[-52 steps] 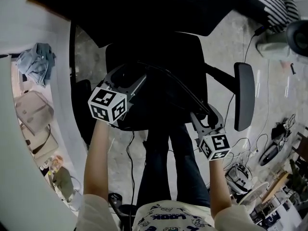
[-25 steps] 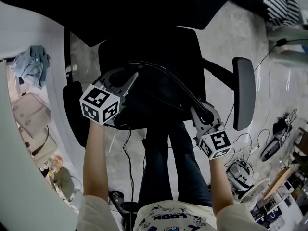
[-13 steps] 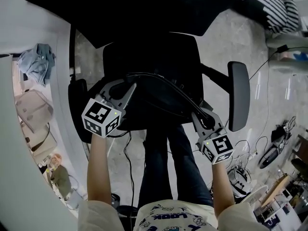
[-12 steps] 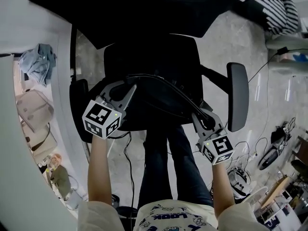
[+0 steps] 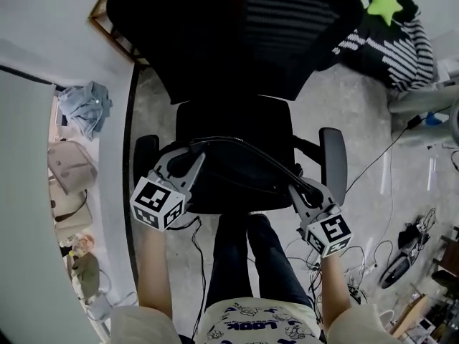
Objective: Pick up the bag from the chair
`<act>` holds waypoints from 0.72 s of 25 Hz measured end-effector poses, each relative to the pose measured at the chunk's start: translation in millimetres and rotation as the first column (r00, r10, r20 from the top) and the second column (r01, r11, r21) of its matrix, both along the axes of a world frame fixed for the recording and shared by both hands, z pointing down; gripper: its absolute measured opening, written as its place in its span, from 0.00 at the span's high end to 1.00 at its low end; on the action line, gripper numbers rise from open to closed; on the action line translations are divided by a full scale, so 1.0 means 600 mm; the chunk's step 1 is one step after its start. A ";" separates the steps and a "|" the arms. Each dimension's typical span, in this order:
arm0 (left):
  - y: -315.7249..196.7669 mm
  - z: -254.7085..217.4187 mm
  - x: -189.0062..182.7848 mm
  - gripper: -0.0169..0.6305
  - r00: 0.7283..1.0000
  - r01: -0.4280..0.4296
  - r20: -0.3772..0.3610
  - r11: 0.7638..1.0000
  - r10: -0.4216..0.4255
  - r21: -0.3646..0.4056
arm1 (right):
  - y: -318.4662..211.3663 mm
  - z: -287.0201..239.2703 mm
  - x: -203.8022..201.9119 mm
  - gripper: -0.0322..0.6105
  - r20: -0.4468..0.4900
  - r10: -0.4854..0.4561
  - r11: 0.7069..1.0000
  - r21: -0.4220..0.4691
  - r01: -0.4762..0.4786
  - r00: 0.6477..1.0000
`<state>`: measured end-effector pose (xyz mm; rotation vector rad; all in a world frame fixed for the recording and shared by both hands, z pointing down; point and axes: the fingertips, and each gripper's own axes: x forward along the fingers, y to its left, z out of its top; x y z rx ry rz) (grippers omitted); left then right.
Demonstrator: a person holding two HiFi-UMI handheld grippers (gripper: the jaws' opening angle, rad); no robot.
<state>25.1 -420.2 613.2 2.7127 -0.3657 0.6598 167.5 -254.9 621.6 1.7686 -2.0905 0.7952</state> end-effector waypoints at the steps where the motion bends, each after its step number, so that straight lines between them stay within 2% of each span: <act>1: 0.002 -0.025 -0.004 0.91 1.000 0.010 -0.008 1.000 -0.010 0.012 | -0.002 -0.024 0.000 0.85 -0.010 -0.015 1.000 0.014 0.015 1.000; 7: 0.015 -0.169 -0.026 0.91 0.995 0.081 -0.069 0.993 -0.075 0.086 | -0.015 -0.168 0.003 0.85 -0.084 -0.071 0.991 0.105 0.079 0.994; 15: 0.024 -0.352 -0.037 0.92 0.982 0.149 -0.144 0.966 -0.120 0.212 | -0.025 -0.342 0.008 0.85 -0.141 -0.078 0.963 0.247 0.111 0.987; 18: 0.047 -0.403 -0.054 0.92 0.980 0.160 -0.151 0.960 -0.127 0.231 | -0.007 -0.395 -0.005 0.85 -0.148 -0.081 0.956 0.268 0.119 0.986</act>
